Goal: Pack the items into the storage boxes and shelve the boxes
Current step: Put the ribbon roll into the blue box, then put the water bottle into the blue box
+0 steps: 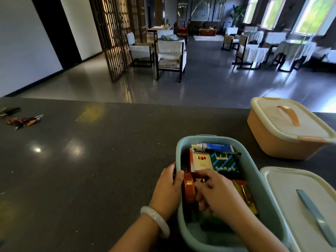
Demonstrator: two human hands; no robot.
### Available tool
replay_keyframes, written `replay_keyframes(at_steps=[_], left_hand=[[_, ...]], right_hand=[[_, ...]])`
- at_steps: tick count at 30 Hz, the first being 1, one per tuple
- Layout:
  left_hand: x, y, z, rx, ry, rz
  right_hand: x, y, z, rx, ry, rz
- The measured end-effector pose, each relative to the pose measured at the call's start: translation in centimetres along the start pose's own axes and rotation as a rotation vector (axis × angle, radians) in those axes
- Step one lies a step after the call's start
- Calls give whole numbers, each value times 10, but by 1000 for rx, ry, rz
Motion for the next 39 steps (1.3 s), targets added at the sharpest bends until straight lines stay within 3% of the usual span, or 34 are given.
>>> replay_keyframes(at_steps=[6,10,15,20,32,39], left_hand=[[-8,-39,-6,32,27,313],[-16,-87,-25,158,-1,694],[-33,-154,-63,227,-212,1034],[-60,-225,-109,270,-400,1180],[-184,-408,-191,250,-760,1162],[-274,-498,-212,275,-922,864]], right_hand=[[-47,-7,16,19,-173,-362],[-92,14,44,-105,-276,-532],[-145,73,73,-273,-411,-803],[-200,146,88,-411,-531,-983],[-323,341,127,-620,-669,-1229],[-382,466,166,-689,-725,-1100]])
Point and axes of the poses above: each hand's wrist, its own z-axis towards the middle knuckle, its own y-axis out of the palm, x = y × z, the point moved 3 cm from there along z, towards the middle knuckle, and after that the axes turned 12 degrees about -x, right-handed, at the moved point
